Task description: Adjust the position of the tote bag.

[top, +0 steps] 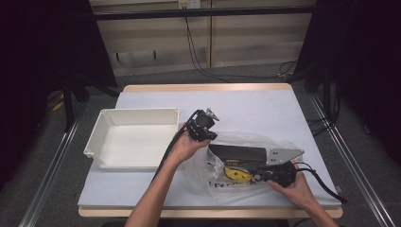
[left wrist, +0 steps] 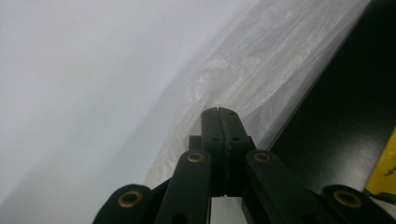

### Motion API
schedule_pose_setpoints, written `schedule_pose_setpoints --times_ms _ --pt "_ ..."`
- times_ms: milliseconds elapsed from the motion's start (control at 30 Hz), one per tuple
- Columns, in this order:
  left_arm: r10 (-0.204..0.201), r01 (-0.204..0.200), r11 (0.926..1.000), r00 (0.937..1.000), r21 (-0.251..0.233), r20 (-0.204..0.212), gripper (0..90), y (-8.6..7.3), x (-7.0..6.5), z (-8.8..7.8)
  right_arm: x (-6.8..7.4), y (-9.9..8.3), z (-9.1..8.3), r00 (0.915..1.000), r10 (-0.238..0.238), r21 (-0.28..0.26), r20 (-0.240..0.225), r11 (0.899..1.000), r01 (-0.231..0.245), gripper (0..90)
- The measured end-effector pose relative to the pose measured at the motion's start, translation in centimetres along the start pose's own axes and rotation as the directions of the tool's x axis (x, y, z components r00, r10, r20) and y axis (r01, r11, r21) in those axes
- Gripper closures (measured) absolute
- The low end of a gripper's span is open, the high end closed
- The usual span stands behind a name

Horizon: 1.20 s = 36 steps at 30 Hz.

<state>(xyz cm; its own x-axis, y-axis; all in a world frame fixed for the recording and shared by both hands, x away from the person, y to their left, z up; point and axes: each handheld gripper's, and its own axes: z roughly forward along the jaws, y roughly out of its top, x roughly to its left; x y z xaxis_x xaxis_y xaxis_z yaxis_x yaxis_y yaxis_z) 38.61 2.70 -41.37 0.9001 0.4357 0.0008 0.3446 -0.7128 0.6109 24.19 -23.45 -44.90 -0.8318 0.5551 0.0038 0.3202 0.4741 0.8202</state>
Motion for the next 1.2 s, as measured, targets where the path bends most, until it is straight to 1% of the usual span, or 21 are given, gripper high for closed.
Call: schedule_pose_setpoints --times_ms 33,133,200,233,300,367,533,567,633,700,733,767,800,833,867,933,967,1000,1100,1133,1200 --pt "-0.003 0.003 0.9997 1.0000 -0.026 0.001 90.0 -0.1 -0.2 -0.4 -0.3 0.2 -0.4 0.9999 0.011 -0.019 0.008 1.000 -0.011 90.0" --pt "0.015 -0.016 0.9981 0.9998 -0.059 -0.009 90.0 -0.7 -0.8 -1.4 -1.2 0.9 -1.3 0.9990 0.013 -0.053 0.041 0.999 -0.011 90.0" --pt "0.029 -0.029 0.9952 0.9996 -0.093 -0.006 90.0 -1.2 -1.5 -2.0 -2.0 1.3 -1.8 0.9980 0.033 -0.075 0.054 0.997 -0.029 90.0" --pt "0.046 -0.047 0.9937 0.9989 -0.102 -0.011 90.0 -1.4 -1.9 -2.4 -2.5 1.4 -1.9 0.9970 0.038 -0.078 0.068 0.996 -0.032 90.0" --pt "0.052 -0.053 0.9929 0.9986 -0.106 -0.012 90.0 -2.0 -2.4 -2.8 -3.3 1.5 -2.1 0.9952 0.050 -0.082 0.084 0.996 -0.043 90.0" --pt "0.058 -0.059 0.9939 0.9982 -0.093 -0.016 90.0 -2.7 -2.6 -2.9 -4.2 1.7 -2.1 0.9923 0.059 -0.084 0.108 0.995 -0.050 90.0" --pt "0.058 -0.059 0.9980 0.9970 -0.023 -0.051 90.0 -4.6 -3.0 -2.4 -6.2 2.0 -1.7 0.9856 0.095 -0.078 0.140 0.993 -0.084 90.0" --pt "0.058 -0.059 0.9982 0.9969 -0.011 -0.052 90.0 -5.0 -3.0 -2.2 -6.5 2.0 -1.3 0.9837 0.101 -0.067 0.149 0.994 -0.092 90.0" --pt "0.059 -0.058 0.9982 0.9948 0.010 -0.083 90.0 -5.7 -3.2 -1.9 -7.2 1.7 -0.6 0.9804 0.111 -0.044 0.163 0.993 -0.105 90.0" --pt "0.077 -0.074 0.9964 0.9942 0.041 -0.075 90.0 -6.1 -3.7 -1.6 -7.7 1.3 0.2 0.9772 0.113 -0.010 0.180 0.994 -0.113 90.0" --pt "0.079 -0.074 0.9959 0.9925 0.052 -0.094 90.0 -6.3 -3.8 -1.4 -8.0 1.2 0.4 0.9758 0.117 -0.006 0.184 0.993 -0.118 90.0" --pt "0.075 -0.069 0.9956 0.9927 0.063 -0.094 90.0 -6.5 -3.8 -1.2 -8.4 1.0 0.5 0.9751 0.131 -0.011 0.179 0.991 -0.131 90.0" --pt "0.062 -0.056 0.9959 0.9952 0.071 -0.075 90.0 -6.7 -3.6 -0.9 -8.7 0.9 0.5 0.9731 0.139 -0.008 0.184 0.990 -0.140 90.0" --pt "0.072 -0.067 0.9940 0.9952 0.086 -0.066 90.0 -7.0 -3.5 -0.7 -8.9 0.8 0.6 0.9723 0.140 -0.002 0.187 0.990 -0.142 90.0" --pt "0.066 -0.060 0.9938 0.9963 0.093 -0.055 90.0 -7.3 -3.5 -0.4 -9.1 0.6 0.7 0.9710 0.143 0.009 0.192 0.989 -0.148 90.0" --pt "0.072 -0.066 0.9924 0.9961 0.103 -0.052 90.0 -7.8 -3.7 -0.2 -9.3 0.0 1.1 0.9707 0.144 0.032 0.193 0.988 -0.153 90.0" --pt "0.091 -0.085 0.9896 0.9947 0.116 -0.047 90.0 -7.9 -3.7 -0.2 -9.4 -0.3 1.3 0.9708 0.152 0.039 0.186 0.986 -0.161 90.0" --pt "0.076 -0.070 0.9925 0.9956 0.100 -0.056 90.0 -8.1 -3.9 -0.2 -9.5 -0.5 1.5 0.9704 0.152 0.053 0.188 0.985 -0.164 90.0" --pt "0.086 -0.081 0.9907 0.9952 0.109 -0.046 90.0 -8.4 -3.7 -0.4 -10.1 -1.0 1.8 0.9664 0.168 0.066 0.195 0.981 -0.184 90.0" --pt "0.070 -0.065 0.9933 0.9965 0.095 -0.046 90.0 -8.5 -3.8 -0.4 -10.3 -1.1 1.8 0.9644 0.174 0.066 0.199 0.979 -0.191 90.0" --pt "0.080 -0.076 0.9928 0.9955 0.093 -0.050 90.0 -8.7 -3.8 -0.5 -10.3 -1.3 2.1 0.9627 0.171 0.085 0.209 0.978 -0.193 90.0"
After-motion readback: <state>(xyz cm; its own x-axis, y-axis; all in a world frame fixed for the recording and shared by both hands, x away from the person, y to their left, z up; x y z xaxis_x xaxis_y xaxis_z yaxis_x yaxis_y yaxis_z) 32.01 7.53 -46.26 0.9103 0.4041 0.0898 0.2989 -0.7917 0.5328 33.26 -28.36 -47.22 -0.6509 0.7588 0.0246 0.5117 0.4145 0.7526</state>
